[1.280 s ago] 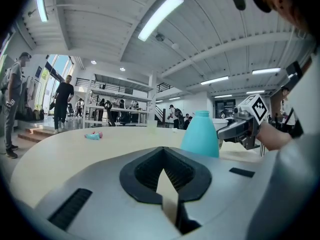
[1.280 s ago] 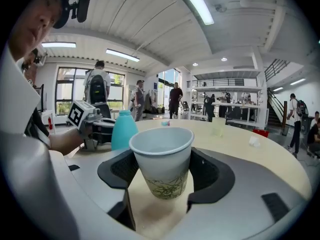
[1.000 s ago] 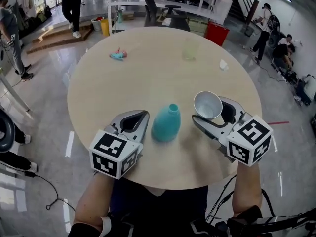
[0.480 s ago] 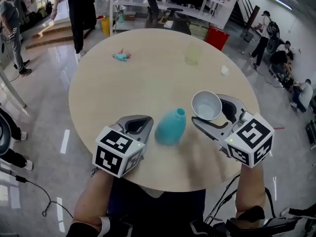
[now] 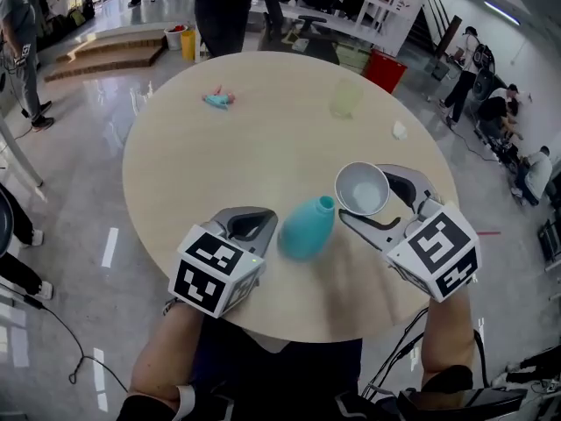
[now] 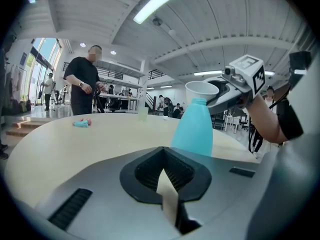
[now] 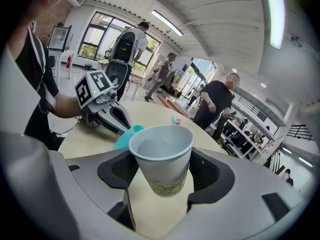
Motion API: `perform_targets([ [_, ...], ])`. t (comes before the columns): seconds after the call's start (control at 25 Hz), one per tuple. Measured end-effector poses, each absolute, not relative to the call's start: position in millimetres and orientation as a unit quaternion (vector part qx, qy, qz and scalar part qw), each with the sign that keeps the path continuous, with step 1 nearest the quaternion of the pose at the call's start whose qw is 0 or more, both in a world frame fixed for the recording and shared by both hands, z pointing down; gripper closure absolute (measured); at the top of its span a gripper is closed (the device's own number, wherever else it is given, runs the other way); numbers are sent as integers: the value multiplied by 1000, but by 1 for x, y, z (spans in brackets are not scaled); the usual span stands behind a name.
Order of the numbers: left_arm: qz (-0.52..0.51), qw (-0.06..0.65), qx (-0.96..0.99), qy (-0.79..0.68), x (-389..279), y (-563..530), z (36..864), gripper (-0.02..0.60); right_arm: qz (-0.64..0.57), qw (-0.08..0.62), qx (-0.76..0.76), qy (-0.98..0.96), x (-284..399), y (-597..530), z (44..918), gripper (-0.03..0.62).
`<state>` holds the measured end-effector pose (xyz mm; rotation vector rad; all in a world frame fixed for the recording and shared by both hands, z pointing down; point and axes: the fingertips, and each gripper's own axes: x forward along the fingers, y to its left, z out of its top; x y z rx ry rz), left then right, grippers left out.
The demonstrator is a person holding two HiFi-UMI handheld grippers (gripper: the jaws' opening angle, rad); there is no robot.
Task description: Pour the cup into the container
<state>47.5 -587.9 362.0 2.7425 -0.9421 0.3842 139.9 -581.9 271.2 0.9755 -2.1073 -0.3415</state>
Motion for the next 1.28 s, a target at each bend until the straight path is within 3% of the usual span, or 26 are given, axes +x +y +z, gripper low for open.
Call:
perform_targets([
  [1.28,132,109,932,-319,50,-586,359,589,-215,481,356,-772,132,-584,268,276],
])
